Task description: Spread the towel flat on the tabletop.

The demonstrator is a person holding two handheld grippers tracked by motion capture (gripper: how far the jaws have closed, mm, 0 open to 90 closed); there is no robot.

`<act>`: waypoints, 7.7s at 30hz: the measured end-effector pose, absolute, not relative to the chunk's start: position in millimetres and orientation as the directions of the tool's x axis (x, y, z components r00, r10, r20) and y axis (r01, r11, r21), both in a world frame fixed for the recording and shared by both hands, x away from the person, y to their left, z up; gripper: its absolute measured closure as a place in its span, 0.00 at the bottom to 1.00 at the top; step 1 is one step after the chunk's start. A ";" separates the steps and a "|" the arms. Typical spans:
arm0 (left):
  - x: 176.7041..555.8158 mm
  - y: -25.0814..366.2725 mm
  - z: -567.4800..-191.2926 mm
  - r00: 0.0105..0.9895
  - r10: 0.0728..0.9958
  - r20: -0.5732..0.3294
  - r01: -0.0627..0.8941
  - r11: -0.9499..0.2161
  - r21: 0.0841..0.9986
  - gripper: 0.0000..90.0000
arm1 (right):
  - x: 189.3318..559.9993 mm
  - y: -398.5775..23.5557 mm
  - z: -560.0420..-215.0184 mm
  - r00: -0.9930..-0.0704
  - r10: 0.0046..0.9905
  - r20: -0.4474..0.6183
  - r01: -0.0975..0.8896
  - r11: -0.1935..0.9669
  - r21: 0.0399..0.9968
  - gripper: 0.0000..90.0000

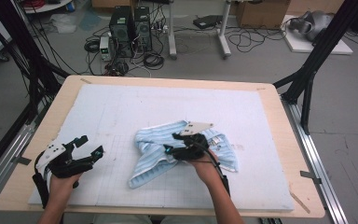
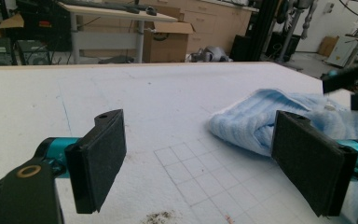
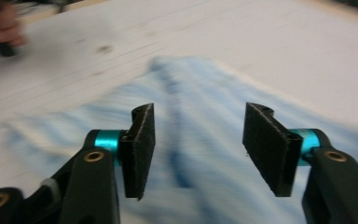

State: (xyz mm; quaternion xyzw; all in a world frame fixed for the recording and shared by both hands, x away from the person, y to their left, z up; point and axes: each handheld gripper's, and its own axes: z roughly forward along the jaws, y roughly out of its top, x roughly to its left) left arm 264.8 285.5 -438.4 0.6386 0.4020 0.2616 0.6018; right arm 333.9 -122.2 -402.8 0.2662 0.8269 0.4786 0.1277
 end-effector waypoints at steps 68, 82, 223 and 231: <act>305.5 205.3 -423.3 0.679 0.726 -0.107 0.287 -0.128 0.949 0.20 | 279.3 -283.3 -413.1 -0.410 0.909 -0.073 0.456 0.274 0.847 0.45; 334.4 150.4 -449.9 0.760 0.647 -0.064 0.439 -0.438 0.784 0.54 | 275.2 -270.3 -420.9 -0.518 0.854 -0.054 0.446 0.323 0.834 0.46; 342.0 177.4 -435.4 0.620 0.761 -0.189 0.396 -0.096 0.913 0.45 | 293.6 -253.6 -405.2 -0.633 0.765 0.119 0.502 0.289 0.815 0.60; 346.9 129.8 -442.7 0.685 0.714 -0.145 0.420 -0.224 0.879 0.43 | 304.2 -255.3 -402.8 -0.551 0.827 0.109 0.497 0.220 0.839 0.51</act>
